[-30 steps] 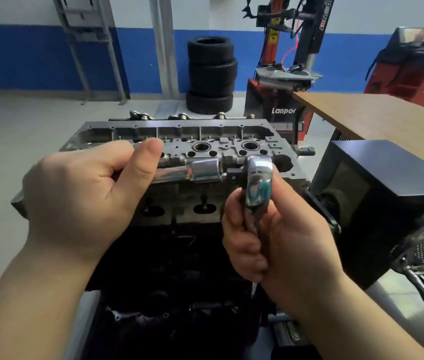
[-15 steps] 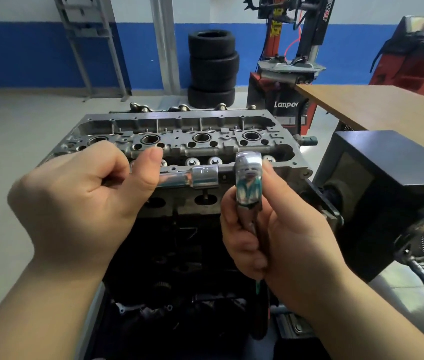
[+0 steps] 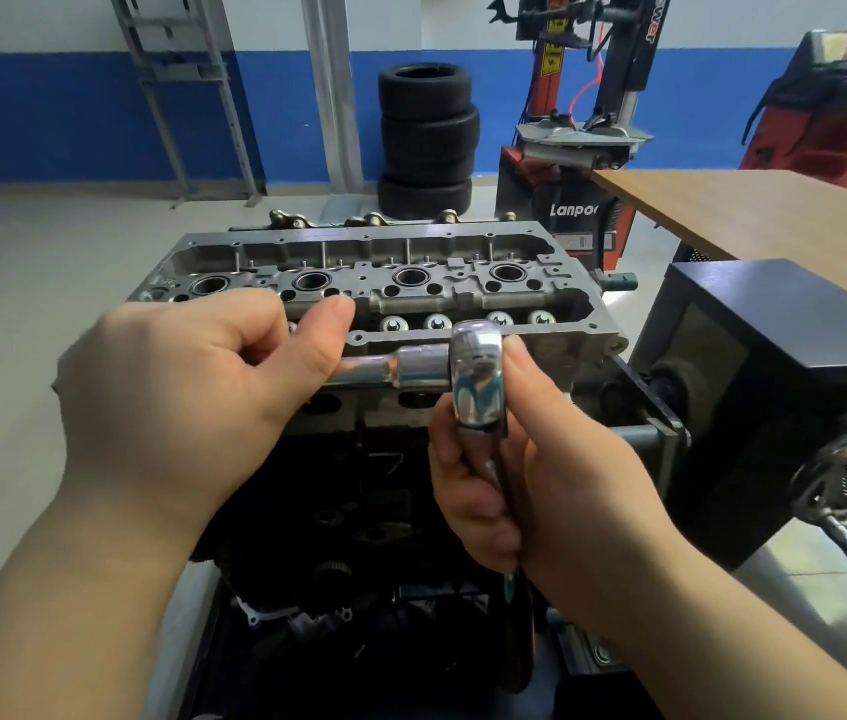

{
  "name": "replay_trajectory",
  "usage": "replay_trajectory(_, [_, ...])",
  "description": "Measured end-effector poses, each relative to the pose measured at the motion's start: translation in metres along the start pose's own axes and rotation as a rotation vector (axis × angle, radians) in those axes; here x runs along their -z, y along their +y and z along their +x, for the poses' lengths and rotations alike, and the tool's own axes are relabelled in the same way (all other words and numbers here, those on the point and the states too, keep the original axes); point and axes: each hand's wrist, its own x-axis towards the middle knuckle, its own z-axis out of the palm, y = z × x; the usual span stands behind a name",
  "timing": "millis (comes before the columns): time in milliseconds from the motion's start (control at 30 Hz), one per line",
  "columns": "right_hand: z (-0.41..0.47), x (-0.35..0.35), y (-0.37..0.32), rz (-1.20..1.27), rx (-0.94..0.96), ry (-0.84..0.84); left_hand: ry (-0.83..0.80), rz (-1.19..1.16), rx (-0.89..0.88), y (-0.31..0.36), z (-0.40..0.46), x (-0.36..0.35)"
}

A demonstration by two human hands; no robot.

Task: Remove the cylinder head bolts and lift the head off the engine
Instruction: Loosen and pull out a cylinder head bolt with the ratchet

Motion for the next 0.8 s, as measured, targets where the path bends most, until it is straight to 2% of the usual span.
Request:
replay_trajectory(100, [-0.001, -0.004, 0.006, 0.022, 0.076, 0.091, 0.031, 0.062, -0.015, 0.008, -0.002, 0.003])
replay_trajectory(167, [-0.004, -0.009, 0.007, -0.050, 0.251, 0.250, 0.050, 0.102, -0.031, 0.017, -0.002, 0.003])
replay_trajectory(267, [-0.012, -0.022, -0.016, -0.343, 0.632, 0.512, 0.104, 0.065, -0.157, 0.033, 0.003, -0.003])
replay_trajectory(333, [-0.012, -0.035, -0.044, -0.604, 0.820, 0.608, 0.146, 0.001, -0.191, 0.040, 0.007, -0.006])
replay_trajectory(467, [0.005, -0.055, -0.106, -0.901, 0.910, 0.706, 0.220, -0.215, -0.155, 0.014, 0.023, 0.007])
replay_trajectory(533, [0.014, -0.068, -0.139, -0.970, 0.890, 0.700, 0.380, -0.287, -0.015, -0.027, 0.027, 0.017])
replay_trajectory(633, [0.028, -0.088, -0.177, -1.125, 0.873, 0.672, 0.669, -0.414, 0.440, -0.099, 0.028, 0.024])
replay_trajectory(700, [0.042, -0.102, -0.192, -1.243, 0.866, 0.667, 0.657, -0.500, 0.737, -0.134, 0.023, 0.020])
replay_trajectory(767, [0.056, -0.114, -0.199, -1.312, 0.834, 0.652, 0.508, -0.583, 0.888, -0.148, 0.015, 0.012])
replay_trajectory(800, [0.064, -0.119, -0.201, -1.342, 0.819, 0.649, 0.401, -0.642, 0.910, -0.147, 0.011, 0.007])
